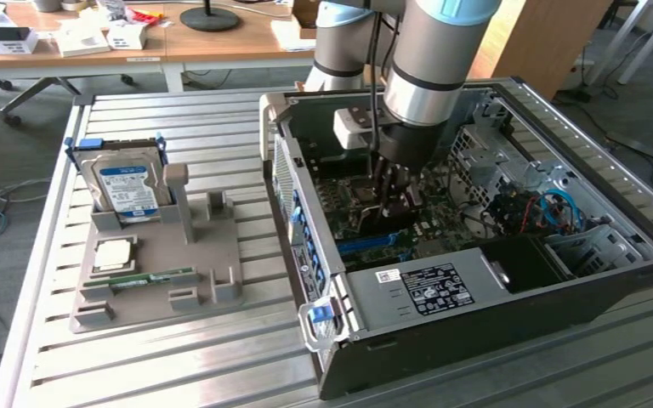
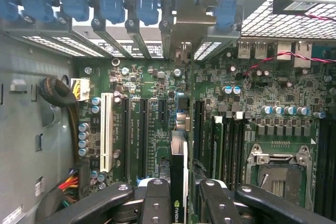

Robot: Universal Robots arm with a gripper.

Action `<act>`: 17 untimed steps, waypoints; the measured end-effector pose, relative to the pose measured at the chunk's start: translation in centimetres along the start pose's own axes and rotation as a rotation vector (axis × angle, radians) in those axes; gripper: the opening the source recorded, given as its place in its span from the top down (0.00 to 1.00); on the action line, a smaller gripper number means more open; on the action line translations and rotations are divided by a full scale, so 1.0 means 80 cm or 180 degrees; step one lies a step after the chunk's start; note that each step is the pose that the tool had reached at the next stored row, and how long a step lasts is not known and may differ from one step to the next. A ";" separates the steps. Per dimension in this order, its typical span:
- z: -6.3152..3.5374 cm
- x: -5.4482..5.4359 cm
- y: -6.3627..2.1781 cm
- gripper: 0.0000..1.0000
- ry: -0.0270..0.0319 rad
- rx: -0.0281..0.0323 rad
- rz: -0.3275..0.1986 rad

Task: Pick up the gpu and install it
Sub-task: 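Insert the gpu into the slot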

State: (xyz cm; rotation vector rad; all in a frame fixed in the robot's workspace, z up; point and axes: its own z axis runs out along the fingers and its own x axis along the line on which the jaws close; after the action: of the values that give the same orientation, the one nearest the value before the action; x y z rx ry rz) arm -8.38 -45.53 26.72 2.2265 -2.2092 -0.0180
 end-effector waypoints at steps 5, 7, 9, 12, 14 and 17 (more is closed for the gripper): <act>0.002 0.000 0.000 0.74 0.0000 0.0000 0.0000; 0.004 0.000 0.000 0.74 0.0000 0.0000 0.0000; 0.004 0.000 0.000 0.74 0.0001 0.0000 0.0000; 0.005 0.000 0.000 0.74 0.0001 0.0000 0.0000; 0.005 0.000 0.000 0.74 0.0000 0.0000 0.0000; 0.006 0.000 0.000 0.74 -0.0001 0.0000 0.0000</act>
State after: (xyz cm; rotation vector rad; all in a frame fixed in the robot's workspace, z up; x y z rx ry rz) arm -8.38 -45.53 26.24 2.2266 -2.2093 -0.0181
